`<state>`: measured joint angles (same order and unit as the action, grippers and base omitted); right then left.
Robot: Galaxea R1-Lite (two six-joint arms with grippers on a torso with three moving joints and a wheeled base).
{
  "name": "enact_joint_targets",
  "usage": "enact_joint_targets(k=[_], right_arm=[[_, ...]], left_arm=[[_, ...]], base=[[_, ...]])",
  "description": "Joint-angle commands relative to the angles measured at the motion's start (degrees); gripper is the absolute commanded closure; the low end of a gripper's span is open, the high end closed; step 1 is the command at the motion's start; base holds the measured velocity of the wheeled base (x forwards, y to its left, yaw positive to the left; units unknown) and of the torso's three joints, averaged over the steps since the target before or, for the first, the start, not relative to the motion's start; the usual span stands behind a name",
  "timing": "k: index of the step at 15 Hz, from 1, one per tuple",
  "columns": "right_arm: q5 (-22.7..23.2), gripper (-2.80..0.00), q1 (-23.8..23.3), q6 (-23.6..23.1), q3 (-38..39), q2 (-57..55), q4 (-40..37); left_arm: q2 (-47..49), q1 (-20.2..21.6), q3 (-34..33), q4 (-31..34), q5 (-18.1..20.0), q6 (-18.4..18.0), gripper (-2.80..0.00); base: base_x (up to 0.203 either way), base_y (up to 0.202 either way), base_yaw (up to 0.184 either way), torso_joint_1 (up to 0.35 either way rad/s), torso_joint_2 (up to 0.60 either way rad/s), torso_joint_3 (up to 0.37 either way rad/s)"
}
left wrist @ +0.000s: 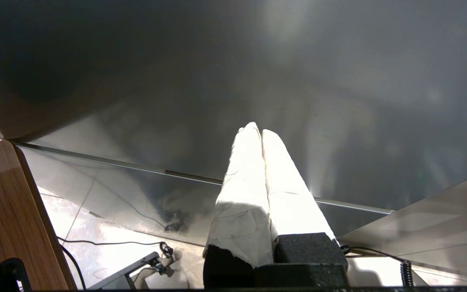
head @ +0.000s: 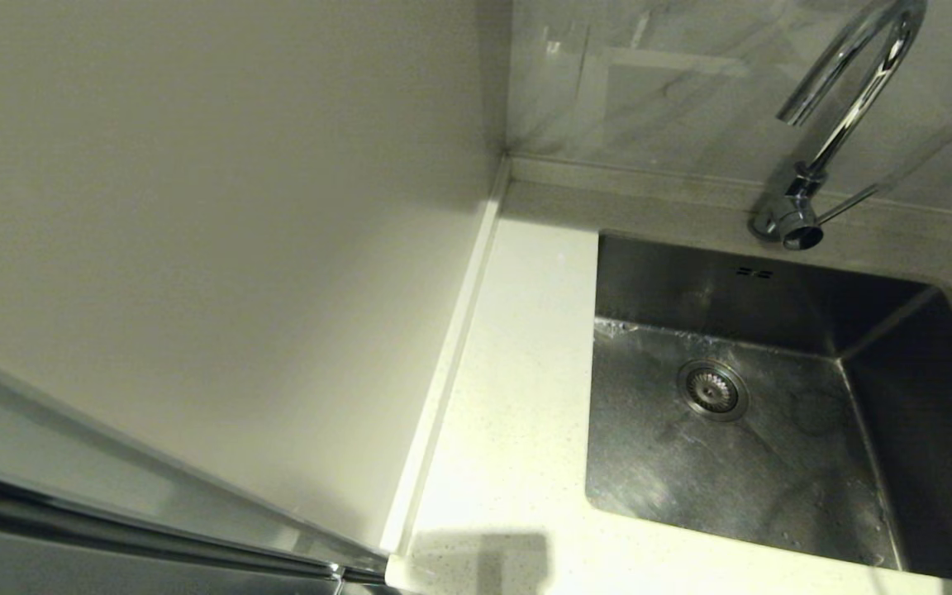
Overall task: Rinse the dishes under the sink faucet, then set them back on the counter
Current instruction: Put a bowl into the sink
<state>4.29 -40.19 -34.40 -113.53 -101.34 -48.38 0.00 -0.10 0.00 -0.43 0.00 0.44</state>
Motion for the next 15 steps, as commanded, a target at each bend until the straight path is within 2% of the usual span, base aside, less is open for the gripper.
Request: enact_joint_targets(k=[1, 8, 15], right_arm=[[0.02, -2.80, -1.37, -0.23, 0.06, -2.48, -3.72], [1.10, -2.80, -1.57, -0.05, -0.02, -8.06, -3.02], [1.32, -2.80, -0.18, -0.02, -0.02, -15.38, 6.04]], left_arm=[[0.00, 0.01, -0.18, -0.01, 0.00, 0.00, 0.00], [0.00, 0.01, -0.18, -0.01, 0.00, 0.00, 0.00], [0.00, 0.01, -0.18, -0.01, 0.00, 0.00, 0.00]], base=[[0.000, 0.000, 0.000, 0.000, 0.00, 0.000], [0.000, 0.000, 0.000, 0.000, 0.00, 0.000], [0.000, 0.000, 0.000, 0.000, 0.00, 0.000]])
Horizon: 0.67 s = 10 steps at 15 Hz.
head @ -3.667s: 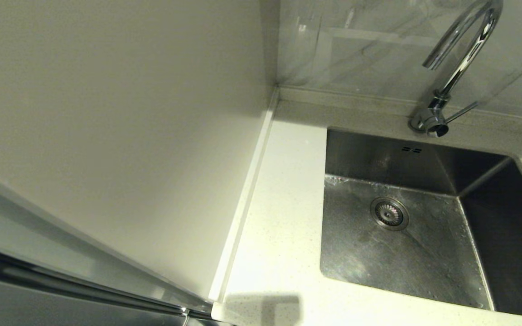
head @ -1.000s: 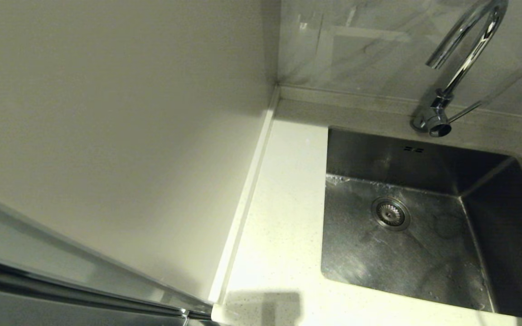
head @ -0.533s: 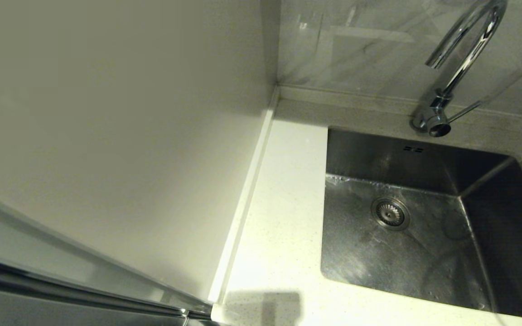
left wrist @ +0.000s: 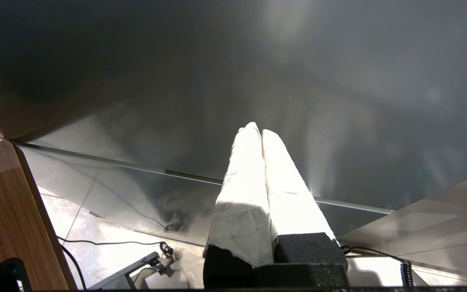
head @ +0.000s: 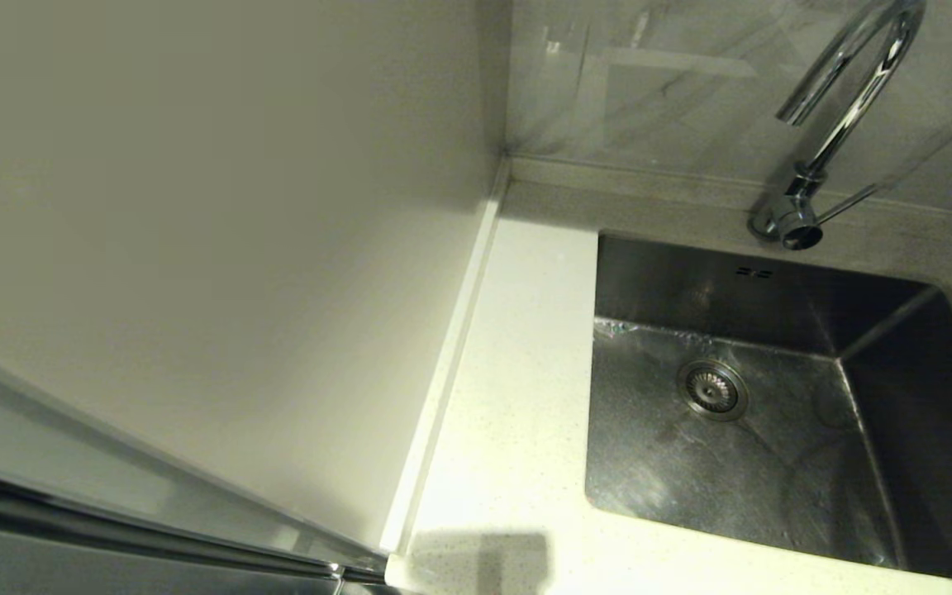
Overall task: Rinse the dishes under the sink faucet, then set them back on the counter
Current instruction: Put a bowl into the sink
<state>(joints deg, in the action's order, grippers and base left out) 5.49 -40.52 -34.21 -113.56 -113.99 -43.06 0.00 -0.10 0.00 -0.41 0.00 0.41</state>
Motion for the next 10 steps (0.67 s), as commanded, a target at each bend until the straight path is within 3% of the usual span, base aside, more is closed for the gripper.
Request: enact_joint_targets(k=[1, 10], right_arm=[[0.13, -2.80, 0.17, -0.24, 0.00, -3.93, 1.80], [0.05, -2.80, 0.94, 0.14, 0.00, -10.26, 8.20]], left_arm=[[0.00, 0.01, -0.18, -0.02, 0.00, 0.02, 0.00], [0.00, 0.01, -0.18, -0.02, 0.00, 0.02, 0.00]], base=[[0.000, 0.000, 0.000, 0.000, 0.00, 0.000], [0.000, 0.000, 0.000, 0.000, 0.00, 0.000]])
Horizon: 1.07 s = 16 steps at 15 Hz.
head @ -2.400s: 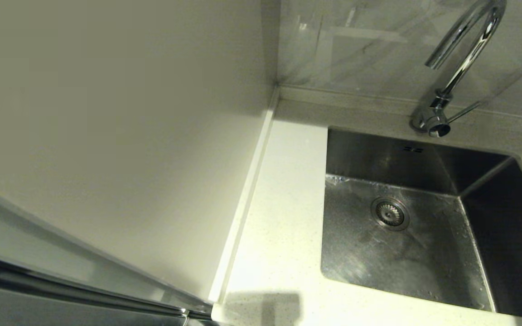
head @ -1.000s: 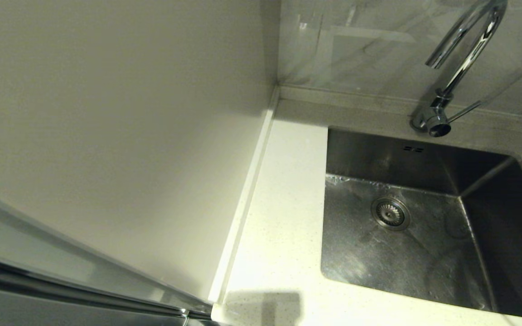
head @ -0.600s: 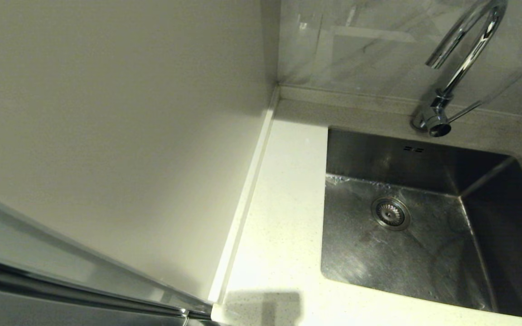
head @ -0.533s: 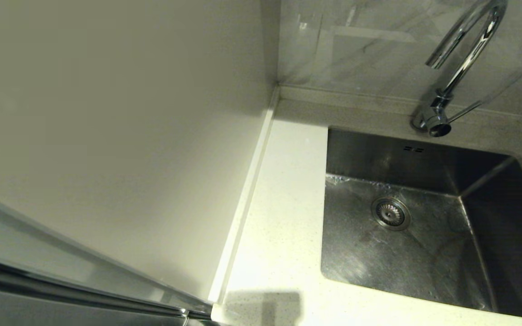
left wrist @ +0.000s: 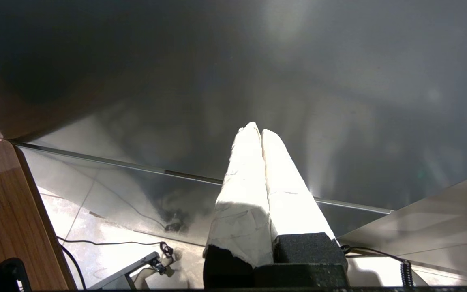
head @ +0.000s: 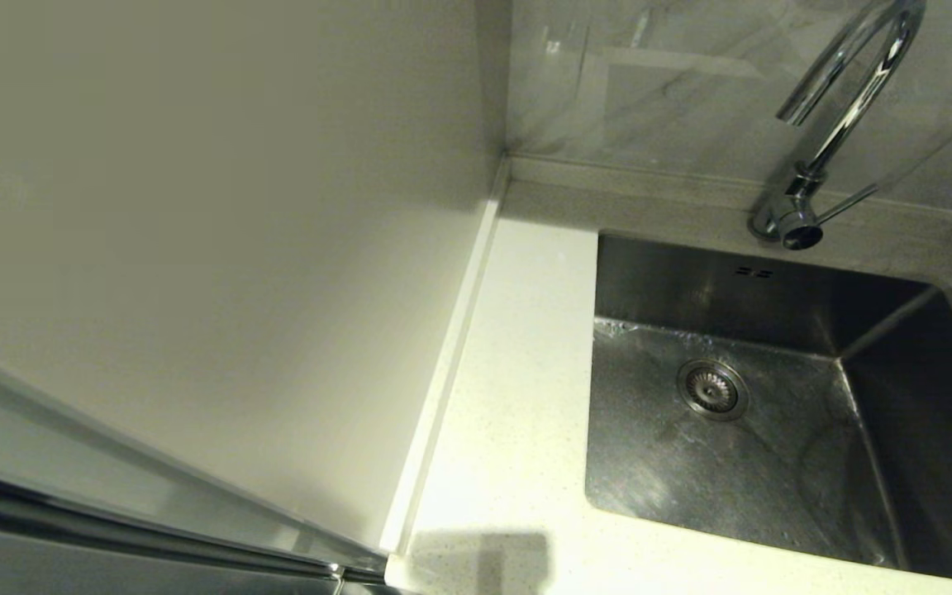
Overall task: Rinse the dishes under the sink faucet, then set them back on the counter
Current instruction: Put a bowl into the sink
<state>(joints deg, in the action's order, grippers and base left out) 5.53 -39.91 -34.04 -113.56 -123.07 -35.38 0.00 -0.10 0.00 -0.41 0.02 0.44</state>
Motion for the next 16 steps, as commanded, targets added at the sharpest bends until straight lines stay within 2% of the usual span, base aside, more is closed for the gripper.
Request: enact_joint_targets(k=[1, 10, 16], right_arm=[[-0.06, 0.00, 0.69, 0.61, 0.00, -1.48, 0.99], [-0.34, 0.00, 1.94, 4.25, -0.09, -2.32, 5.41], [0.75, 0.00, 4.31, 6.74, 0.00, 5.41, 3.54]], left_arm=[[0.00, 0.01, -0.18, -0.02, -0.02, 0.00, 0.00], [0.00, 0.01, -0.18, -0.02, -0.02, 0.00, 0.00], [0.00, 0.01, -0.18, -0.02, -0.02, 0.00, 0.00]], base=[[0.000, 0.000, 0.000, 0.000, 0.00, 0.000], [0.000, 0.000, 0.000, 0.000, 0.00, 0.000], [0.000, 0.000, 0.000, 0.000, 0.00, 0.000]])
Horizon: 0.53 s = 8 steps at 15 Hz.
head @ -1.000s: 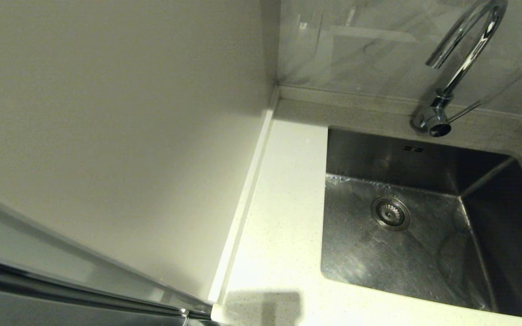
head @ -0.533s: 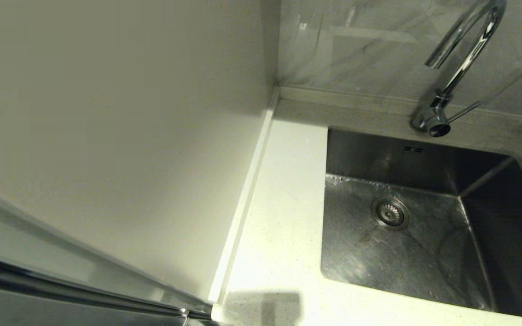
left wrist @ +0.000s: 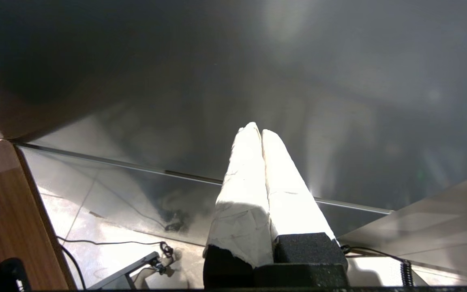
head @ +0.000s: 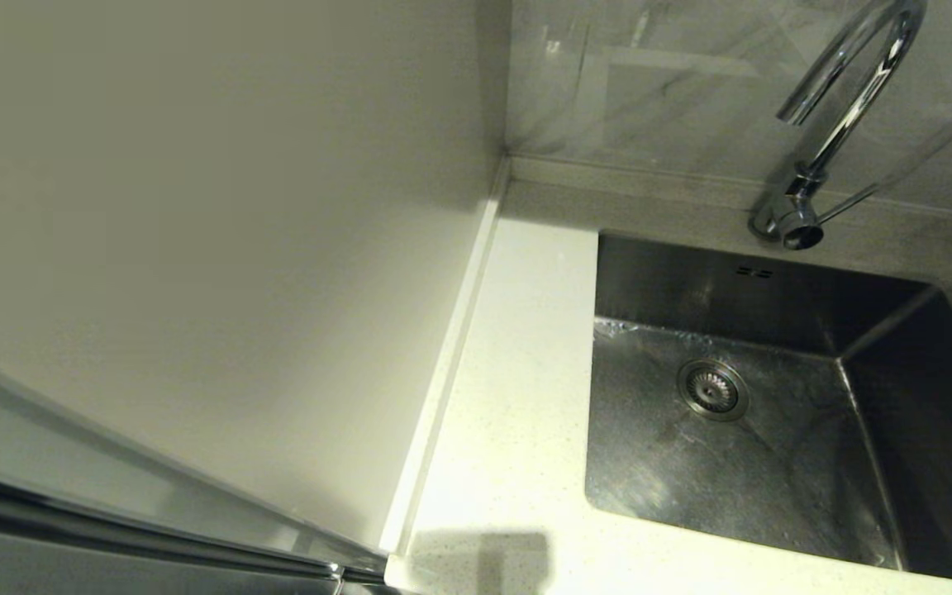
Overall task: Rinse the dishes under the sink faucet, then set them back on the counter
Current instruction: Put a bowl into the sink
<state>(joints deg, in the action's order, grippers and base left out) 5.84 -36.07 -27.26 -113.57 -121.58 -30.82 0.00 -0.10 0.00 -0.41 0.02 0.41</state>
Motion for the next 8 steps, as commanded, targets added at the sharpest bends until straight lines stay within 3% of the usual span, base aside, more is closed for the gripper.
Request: enact_joint_targets(k=[1, 5, 8], right_arm=[[1.70, 0.00, 0.78, 0.03, 0.01, 6.40, -3.36], [9.50, 0.00, 1.83, -0.33, 0.95, 17.50, -17.47], [17.53, 0.00, 3.65, -3.00, 10.41, 24.17, -20.52]], left_arm=[[0.00, 0.01, -0.18, -0.02, -0.02, 0.02, 0.00], [0.00, 0.01, -0.18, -0.02, -0.02, 0.02, 0.00], [0.00, 0.01, -0.18, -0.02, -0.02, 0.02, 0.00]], base=[[0.000, 0.000, 0.000, 0.000, 0.00, 0.000], [0.000, 0.000, 0.000, 0.000, 0.00, 0.000], [0.000, 0.000, 0.000, 0.000, 0.00, 0.000]])
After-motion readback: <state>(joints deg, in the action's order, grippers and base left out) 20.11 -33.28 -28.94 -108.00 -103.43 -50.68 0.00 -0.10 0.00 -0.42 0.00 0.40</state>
